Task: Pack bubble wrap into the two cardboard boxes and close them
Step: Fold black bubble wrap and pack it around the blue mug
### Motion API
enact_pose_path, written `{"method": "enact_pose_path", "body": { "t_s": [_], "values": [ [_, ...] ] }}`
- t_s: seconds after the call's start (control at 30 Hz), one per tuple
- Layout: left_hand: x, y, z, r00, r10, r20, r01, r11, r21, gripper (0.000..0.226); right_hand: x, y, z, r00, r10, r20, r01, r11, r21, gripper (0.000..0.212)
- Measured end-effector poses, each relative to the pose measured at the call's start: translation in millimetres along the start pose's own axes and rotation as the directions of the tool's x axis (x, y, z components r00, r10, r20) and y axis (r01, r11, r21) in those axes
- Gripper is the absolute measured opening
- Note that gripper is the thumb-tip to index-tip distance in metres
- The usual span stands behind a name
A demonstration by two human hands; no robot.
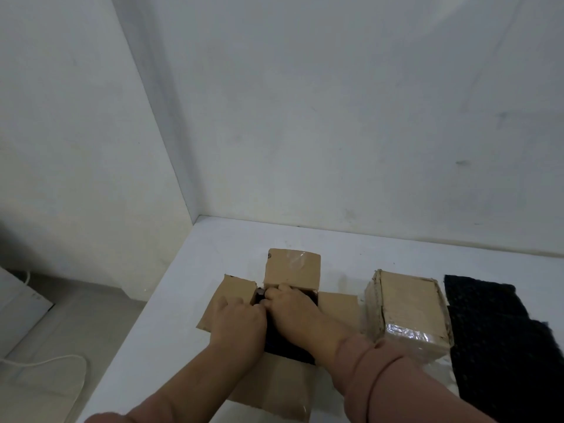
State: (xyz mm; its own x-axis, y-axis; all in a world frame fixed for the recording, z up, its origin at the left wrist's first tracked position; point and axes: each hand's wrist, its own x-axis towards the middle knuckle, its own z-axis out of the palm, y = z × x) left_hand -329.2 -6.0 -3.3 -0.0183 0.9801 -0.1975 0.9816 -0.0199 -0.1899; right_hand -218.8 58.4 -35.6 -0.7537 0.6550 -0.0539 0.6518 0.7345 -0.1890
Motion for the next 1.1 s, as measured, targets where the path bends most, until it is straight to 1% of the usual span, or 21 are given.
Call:
{"method": "enact_pose_path", "body": {
  "t_s": [0.07,0.13,0.2,0.27,0.37,0.43,0.57,0.67,0.77,0.83,0.87,0.9,0.93,0.97,1.03,1.1],
  "values": [
    [1,-1,-2,1.0,0.003,-0.01,-0.004,1.0,-0.017,0.02,-2,3,1,0.999,0.027,-0.034,-0.024,0.996,0.087,0.027],
    [0,-2,-1,0.999,0.006,-0.044,-0.008,0.999,-0.052,0.02,-5,5,0,0.992,0.078,-0.103,-0.057,0.979,0.195,0.023],
    [-2,-4,0,0.995,-0.018,-0.093,0.008,0.994,-0.107,0.019,-5,5,-1,0.983,0.093,-0.157,-0.06,0.977,0.204,0.022],
    [-4,-6,2,0.99,-0.048,-0.133,0.025,0.984,-0.174,0.02,-3,4,-2,0.98,0.098,-0.172,-0.066,0.981,0.183,0.023],
    [-6,-8,6,0.984,-0.079,-0.157,0.043,0.975,-0.22,0.018,3,5,3,0.984,0.079,-0.158,-0.059,0.99,0.127,0.027],
    [-5,-10,7,0.978,-0.1,-0.185,0.052,0.967,-0.248,0.014,4,7,8,0.993,0.037,-0.113,-0.025,0.994,0.103,0.029],
    [0,-10,8,0.987,-0.113,-0.113,0.084,0.968,-0.236,0.018,3,6,11,0.999,-0.022,-0.042,0.025,0.997,0.073,0.033],
    [2,-9,7,0.989,-0.122,-0.088,0.099,0.968,-0.228,0.016,3,3,13,0.999,-0.012,0.046,0.011,1.0,0.023,0.037],
    [3,-10,7,0.99,-0.129,-0.062,0.111,0.967,-0.231,0.015,4,2,9,0.998,-0.001,0.062,-0.003,0.998,0.061,0.039],
    [2,-11,8,0.989,-0.126,-0.077,0.105,0.967,-0.231,0.015,-1,5,-1,1.0,0.002,0.009,-0.003,0.992,0.124,0.041],
    [2,-12,8,0.988,-0.127,-0.091,0.102,0.966,-0.238,0.015,-5,8,-7,0.998,0.029,-0.052,-0.019,0.985,0.17,0.042],
    [1,-11,7,0.985,-0.133,-0.112,0.1,0.96,-0.26,0.015,-11,13,-15,0.988,0.085,-0.131,-0.053,0.971,0.233,0.042],
    [2,-10,6,0.977,-0.142,-0.159,0.089,0.95,-0.298,0.014,-21,19,-24,0.96,0.16,-0.228,-0.085,0.948,0.307,0.041],
    [2,-5,4,0.963,-0.146,-0.225,0.063,0.939,-0.34,0.012,-33,27,-33,0.909,0.241,-0.34,-0.101,0.919,0.381,0.038],
    [4,11,-2,0.937,-0.137,-0.321,-0.022,0.894,-0.447,0.011,-62,45,-50,0.757,0.391,-0.523,-0.098,0.86,0.501,0.028],
    [3,45,-17,0.931,-0.095,-0.351,-0.139,0.799,-0.586,0.017,-99,69,-59,0.605,0.524,-0.6,-0.122,0.805,0.581,0.023]
  ]
}}
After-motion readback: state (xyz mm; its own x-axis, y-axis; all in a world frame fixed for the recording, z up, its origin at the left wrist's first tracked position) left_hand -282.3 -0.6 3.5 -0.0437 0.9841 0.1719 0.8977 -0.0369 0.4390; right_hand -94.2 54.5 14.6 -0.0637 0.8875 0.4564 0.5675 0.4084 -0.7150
